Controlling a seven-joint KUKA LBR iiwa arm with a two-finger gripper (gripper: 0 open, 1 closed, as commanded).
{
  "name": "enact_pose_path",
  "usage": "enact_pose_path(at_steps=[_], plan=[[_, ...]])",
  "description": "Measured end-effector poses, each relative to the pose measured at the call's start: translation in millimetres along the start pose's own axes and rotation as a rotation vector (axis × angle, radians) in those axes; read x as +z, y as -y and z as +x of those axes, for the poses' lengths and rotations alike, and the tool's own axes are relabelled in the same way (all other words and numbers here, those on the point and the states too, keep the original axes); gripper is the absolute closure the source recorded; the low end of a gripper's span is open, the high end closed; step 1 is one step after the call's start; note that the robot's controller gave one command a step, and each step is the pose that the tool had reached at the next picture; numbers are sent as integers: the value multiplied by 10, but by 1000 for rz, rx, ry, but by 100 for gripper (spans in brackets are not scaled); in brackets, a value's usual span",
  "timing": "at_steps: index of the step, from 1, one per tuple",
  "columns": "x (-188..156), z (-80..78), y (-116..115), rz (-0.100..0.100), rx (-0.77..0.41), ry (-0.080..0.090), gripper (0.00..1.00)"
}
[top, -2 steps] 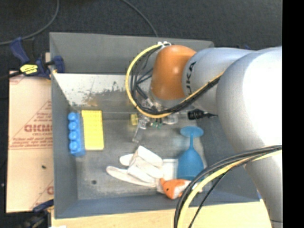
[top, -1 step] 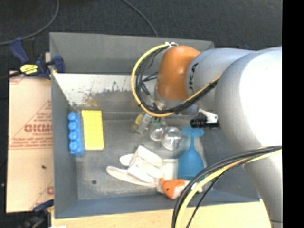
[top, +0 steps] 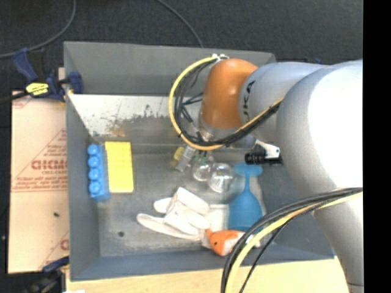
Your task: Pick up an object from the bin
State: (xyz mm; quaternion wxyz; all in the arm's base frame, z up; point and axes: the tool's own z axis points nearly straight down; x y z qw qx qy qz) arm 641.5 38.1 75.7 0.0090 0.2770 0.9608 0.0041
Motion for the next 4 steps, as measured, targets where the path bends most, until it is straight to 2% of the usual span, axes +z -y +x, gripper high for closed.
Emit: enact_pose_path(at_steps=[2, 4], plan=[[-51, 11, 13, 3, 0, -3, 100], [-398, 18, 20, 7, -1, -9, 100]])
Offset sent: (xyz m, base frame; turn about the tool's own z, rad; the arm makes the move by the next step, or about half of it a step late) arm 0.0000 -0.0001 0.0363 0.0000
